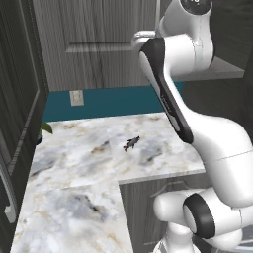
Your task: Retrieve the bowl from the cabinet, then place the raw meat into the bowl to avoid contamination.
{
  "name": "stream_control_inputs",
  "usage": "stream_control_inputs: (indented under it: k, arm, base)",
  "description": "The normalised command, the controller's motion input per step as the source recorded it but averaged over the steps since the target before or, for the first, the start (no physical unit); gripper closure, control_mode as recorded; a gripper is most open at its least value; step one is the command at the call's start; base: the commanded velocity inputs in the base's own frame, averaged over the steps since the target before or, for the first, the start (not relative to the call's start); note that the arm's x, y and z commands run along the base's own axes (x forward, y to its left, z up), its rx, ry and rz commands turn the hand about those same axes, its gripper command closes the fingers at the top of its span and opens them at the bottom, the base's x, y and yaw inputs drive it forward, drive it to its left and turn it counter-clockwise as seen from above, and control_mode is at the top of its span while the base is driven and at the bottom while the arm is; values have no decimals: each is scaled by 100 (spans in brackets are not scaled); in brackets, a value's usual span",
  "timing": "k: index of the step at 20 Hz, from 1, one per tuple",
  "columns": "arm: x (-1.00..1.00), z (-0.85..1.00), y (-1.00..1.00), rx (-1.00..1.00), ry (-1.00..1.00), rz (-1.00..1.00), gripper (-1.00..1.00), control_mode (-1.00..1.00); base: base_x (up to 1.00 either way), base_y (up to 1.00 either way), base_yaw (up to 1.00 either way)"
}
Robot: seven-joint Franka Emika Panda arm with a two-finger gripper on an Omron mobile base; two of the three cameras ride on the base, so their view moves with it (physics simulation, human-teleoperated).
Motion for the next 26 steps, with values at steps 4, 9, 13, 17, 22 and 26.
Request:
stream_control_inputs:
  k: [4,9,13,17,22,26]
  arm:
    - [51,-13,0,-1,0,-5,-100,-100]
    - [43,-9,1,0,0,-3,-100,-100]
    - [44,-9,5,-1,-3,-5,-100,-100]
    - [29,-6,12,-2,-1,-5,-100,-100]
    - [24,-1,20,0,-1,-2,-100,-100]
    - [25,-2,17,0,-1,-3,100,-100]
  base:
    - [0,0,0]
    - [0,0,0]
    - [0,0,0]
    - [0,0,0]
    - [0,0,0]
    - [0,0,0]
